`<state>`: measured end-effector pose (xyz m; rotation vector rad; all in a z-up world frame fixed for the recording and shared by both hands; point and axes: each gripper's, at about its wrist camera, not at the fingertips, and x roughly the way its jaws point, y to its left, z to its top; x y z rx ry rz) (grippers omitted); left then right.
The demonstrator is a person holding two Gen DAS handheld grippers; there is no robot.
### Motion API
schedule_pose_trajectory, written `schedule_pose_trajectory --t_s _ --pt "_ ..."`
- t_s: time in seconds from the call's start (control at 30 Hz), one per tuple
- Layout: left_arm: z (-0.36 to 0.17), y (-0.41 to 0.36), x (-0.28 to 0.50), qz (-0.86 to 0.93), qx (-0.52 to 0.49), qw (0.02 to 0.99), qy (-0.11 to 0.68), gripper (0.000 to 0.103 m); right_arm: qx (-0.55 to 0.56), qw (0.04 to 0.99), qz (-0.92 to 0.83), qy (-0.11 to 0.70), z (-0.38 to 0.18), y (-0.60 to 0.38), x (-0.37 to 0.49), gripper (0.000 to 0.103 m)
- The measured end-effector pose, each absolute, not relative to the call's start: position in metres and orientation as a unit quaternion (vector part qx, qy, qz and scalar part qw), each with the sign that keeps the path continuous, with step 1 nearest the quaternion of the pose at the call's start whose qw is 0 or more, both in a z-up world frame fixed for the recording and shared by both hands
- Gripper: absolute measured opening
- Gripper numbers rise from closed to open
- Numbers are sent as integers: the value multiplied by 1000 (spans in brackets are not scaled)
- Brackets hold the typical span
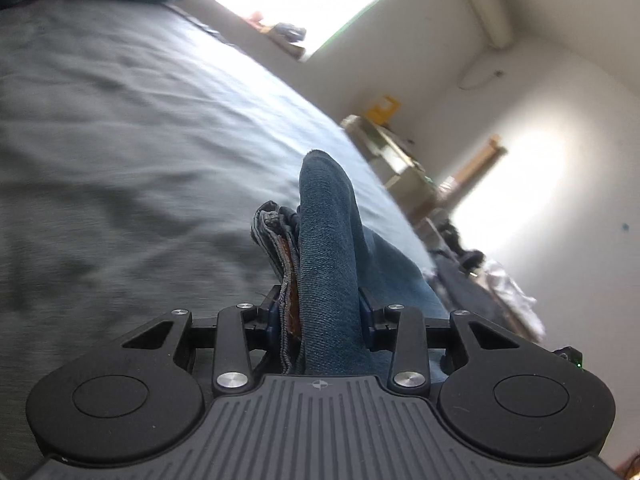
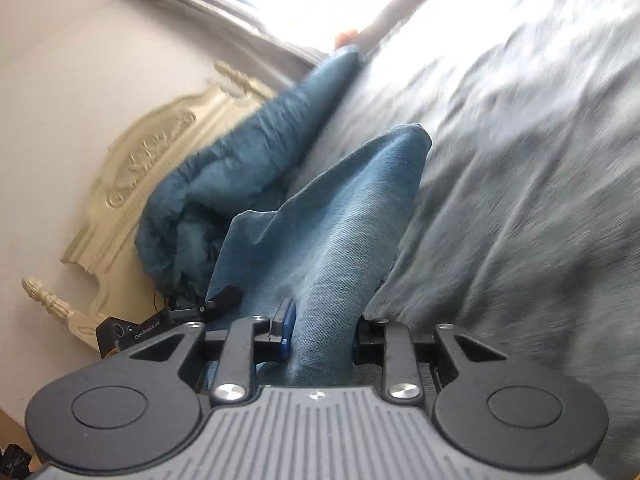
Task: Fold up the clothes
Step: 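Carry the rolled jeans with both grippers onto the folded clothes stack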
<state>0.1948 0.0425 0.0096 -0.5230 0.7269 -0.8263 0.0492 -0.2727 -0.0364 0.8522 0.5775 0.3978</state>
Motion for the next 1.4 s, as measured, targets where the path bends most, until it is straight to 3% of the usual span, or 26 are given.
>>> schedule_pose_trajectory --t_s 0.43,0.8,1.03,1.3,1.37,1.4 --pt "72 -154 173 -505 -207 778 311 36 327 923 110 173 72 -430 -56 29" --pt "43 -315 195 -527 -238 727 370 36 263 937 17 230 131 -587 -41 29" --pt "20 -346 196 -525 -230 714 401 36 238 930 16 280 120 -633 -6 29" --pt "-10 -350 192 -513 -211 711 431 37 241 913 12 328 69 -654 7 30" --pt "-15 -353 192 -518 -203 710 431 38 203 914 -16 350 51 -652 11 39" --pt "-17 -354 192 -524 -197 709 430 41 178 915 -34 360 43 -650 12 49"
